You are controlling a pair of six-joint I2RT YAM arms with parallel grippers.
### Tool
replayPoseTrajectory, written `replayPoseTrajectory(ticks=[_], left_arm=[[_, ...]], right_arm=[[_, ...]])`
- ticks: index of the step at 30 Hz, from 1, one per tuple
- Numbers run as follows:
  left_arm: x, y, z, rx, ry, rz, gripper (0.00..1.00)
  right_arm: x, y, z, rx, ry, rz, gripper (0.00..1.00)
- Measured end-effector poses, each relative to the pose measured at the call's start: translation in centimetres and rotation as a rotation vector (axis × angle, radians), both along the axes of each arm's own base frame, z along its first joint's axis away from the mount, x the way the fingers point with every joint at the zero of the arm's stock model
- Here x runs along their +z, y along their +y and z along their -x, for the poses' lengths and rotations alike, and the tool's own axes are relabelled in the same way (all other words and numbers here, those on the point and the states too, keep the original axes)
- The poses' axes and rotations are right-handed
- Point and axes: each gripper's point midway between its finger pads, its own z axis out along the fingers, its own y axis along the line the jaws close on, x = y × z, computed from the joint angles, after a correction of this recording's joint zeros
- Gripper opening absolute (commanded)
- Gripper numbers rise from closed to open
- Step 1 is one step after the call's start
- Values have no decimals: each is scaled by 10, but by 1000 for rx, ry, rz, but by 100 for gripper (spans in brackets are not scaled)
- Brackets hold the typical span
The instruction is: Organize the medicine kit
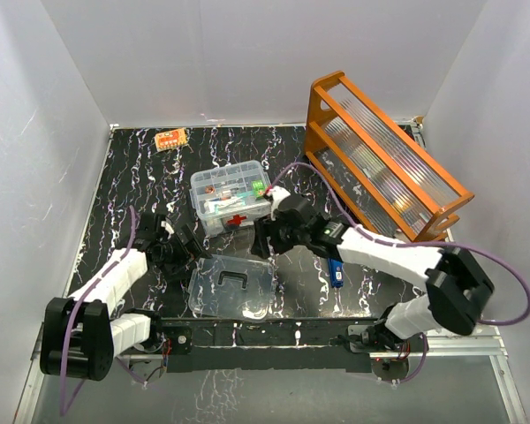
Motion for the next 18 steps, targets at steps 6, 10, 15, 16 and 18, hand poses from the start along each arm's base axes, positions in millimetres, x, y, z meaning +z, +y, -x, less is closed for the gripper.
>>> replayPoseTrajectory(ticks=[6, 10, 15, 16, 18], left_arm=[[-2, -7, -4, -42, 5, 28, 74], [-3, -13, -4, -67, 11, 55, 65], [-4, -22, 1, -100, 17, 85, 58], [-5, -23, 3, -104, 21, 88, 58], [-7, -26, 7, -110, 30, 99, 58]], right_arm=[[-13, -41, 29, -263, 194, -25, 66], [-37, -60, 54, -341, 338, 23, 65], [-57, -76, 81, -378, 464, 59, 65], [-59, -78, 86, -379, 485, 59, 65], [-60, -80, 94, -377, 520, 57, 67]])
